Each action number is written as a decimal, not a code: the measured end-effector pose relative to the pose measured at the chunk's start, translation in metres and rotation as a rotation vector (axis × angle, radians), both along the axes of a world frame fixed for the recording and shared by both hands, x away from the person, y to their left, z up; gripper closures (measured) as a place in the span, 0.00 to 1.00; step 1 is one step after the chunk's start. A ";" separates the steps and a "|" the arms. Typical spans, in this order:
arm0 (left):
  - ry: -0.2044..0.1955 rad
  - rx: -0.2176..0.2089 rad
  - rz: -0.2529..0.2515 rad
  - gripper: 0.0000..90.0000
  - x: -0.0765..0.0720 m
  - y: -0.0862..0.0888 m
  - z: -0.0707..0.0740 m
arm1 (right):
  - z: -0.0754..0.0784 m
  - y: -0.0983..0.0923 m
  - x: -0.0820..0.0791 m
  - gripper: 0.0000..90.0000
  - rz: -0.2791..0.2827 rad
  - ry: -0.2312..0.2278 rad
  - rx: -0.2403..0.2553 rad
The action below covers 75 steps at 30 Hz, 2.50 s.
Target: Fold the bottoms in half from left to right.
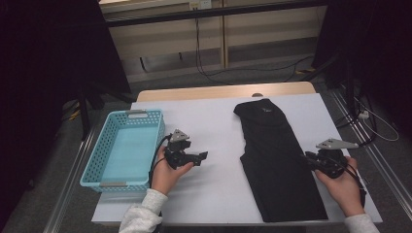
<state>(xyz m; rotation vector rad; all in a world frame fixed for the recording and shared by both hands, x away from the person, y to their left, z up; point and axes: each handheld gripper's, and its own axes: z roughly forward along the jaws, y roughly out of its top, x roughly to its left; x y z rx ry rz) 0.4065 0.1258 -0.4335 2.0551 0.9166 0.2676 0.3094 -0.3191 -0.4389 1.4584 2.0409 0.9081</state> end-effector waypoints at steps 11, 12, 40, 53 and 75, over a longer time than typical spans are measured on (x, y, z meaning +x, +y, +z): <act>-0.007 0.001 0.004 0.20 -0.003 0.006 0.001 | -0.012 0.002 0.024 1.00 0.018 0.058 -0.050; -0.006 0.003 0.001 0.20 -0.003 0.006 0.001 | -0.012 0.001 0.025 1.00 0.020 0.058 -0.044; -0.006 0.013 -0.005 0.18 -0.014 0.012 0.002 | 0.014 0.029 0.046 0.32 0.035 -0.041 0.032; -0.008 0.029 -0.021 0.16 -0.012 0.001 -0.002 | 0.015 0.067 0.065 0.19 0.054 -0.044 0.035; -0.004 0.024 -0.030 0.14 -0.013 -0.002 -0.003 | 0.003 0.105 0.085 0.19 0.081 -0.018 0.047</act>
